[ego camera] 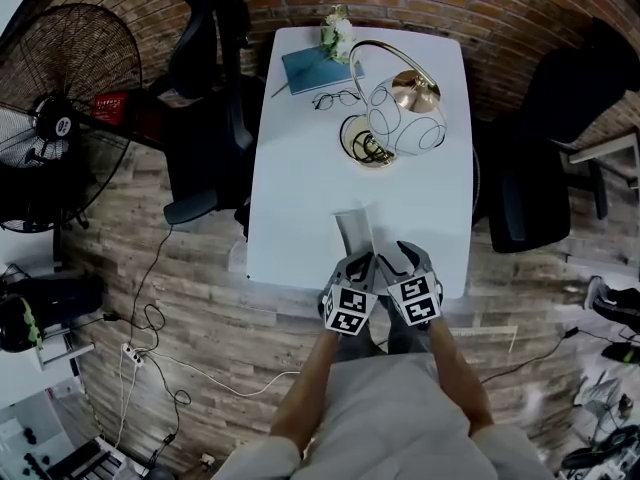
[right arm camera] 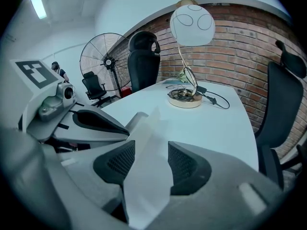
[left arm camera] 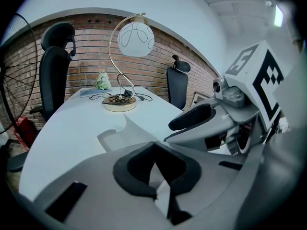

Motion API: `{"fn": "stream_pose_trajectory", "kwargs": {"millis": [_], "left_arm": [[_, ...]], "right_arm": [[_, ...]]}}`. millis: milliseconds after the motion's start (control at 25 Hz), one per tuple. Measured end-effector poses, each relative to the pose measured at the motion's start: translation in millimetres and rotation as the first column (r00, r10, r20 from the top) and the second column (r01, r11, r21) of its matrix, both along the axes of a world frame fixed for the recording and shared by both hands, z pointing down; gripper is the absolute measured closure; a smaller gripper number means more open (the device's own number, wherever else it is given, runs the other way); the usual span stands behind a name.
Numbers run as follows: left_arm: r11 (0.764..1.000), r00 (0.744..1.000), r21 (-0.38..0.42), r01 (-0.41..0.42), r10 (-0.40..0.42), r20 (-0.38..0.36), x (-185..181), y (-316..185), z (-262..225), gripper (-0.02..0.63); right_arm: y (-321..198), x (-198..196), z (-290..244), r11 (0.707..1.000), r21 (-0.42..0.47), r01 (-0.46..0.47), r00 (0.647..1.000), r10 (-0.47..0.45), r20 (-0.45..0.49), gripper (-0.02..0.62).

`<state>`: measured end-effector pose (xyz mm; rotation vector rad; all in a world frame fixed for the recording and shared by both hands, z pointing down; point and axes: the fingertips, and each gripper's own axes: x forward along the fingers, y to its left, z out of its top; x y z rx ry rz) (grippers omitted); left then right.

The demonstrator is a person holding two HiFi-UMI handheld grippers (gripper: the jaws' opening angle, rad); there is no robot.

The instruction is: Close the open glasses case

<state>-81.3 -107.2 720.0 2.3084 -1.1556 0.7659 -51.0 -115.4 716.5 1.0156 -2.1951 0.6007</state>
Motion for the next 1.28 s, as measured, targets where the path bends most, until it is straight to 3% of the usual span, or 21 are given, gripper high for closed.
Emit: {"fn": "stream_pose_trajectory", "kwargs": {"millis": [1280], "left_arm": [[0.998,0.998,-0.018,0.058,-0.057,0.021,-29.3,6.1,6.9,0.601]], "right_arm": [[4.8,-19.3,4.1,0.999,-0.011,0.049,0.999,-0.049,0.011,0.377]]}}
